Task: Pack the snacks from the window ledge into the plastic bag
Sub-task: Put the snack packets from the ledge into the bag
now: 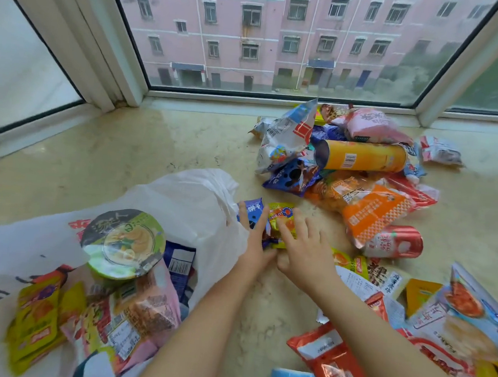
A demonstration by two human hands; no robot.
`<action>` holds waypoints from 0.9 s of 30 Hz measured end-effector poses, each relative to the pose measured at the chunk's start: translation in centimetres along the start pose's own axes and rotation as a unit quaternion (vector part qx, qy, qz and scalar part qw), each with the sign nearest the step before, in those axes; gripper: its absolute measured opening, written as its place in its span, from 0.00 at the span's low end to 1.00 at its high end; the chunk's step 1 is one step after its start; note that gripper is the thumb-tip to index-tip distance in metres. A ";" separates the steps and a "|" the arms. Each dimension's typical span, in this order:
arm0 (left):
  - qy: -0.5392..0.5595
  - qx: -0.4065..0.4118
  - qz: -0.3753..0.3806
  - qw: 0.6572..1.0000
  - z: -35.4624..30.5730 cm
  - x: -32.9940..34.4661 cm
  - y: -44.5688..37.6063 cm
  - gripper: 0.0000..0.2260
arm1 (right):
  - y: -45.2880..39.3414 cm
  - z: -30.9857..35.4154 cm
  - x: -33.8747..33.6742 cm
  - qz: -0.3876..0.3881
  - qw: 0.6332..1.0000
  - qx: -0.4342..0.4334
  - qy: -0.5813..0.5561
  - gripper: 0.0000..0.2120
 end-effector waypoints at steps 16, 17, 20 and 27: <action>-0.134 0.139 -0.035 0.981 -0.3 -2.3 2.7 0.17 | -1.3 0.4 0.2 -0.048 0.991 0.009 -0.124 0.09; -0.109 0.169 -0.026 0.979 -0.7 -2.4 3.7 0.19 | -0.8 0.4 0.3 -0.063 0.990 0.000 -0.128 0.07; -0.002 0.076 -0.083 0.994 0.0 -2.9 5.9 0.24 | 0.9 0.4 -0.3 -0.151 0.975 -0.010 -0.161 0.08; -0.030 0.103 -0.152 0.983 -1.6 -5.4 12.0 0.23 | 6.2 1.3 -4.2 -0.266 0.943 -0.083 -0.180 0.16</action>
Point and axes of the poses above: each hand's wrist, its own y-axis away from the middle knuckle, its own x-axis out of the palm, z = x × y, the point moved 3 cm from there along -y, towards the middle knuckle, and after that the axes turned 15 degrees about -x, right-handed, at the moved point
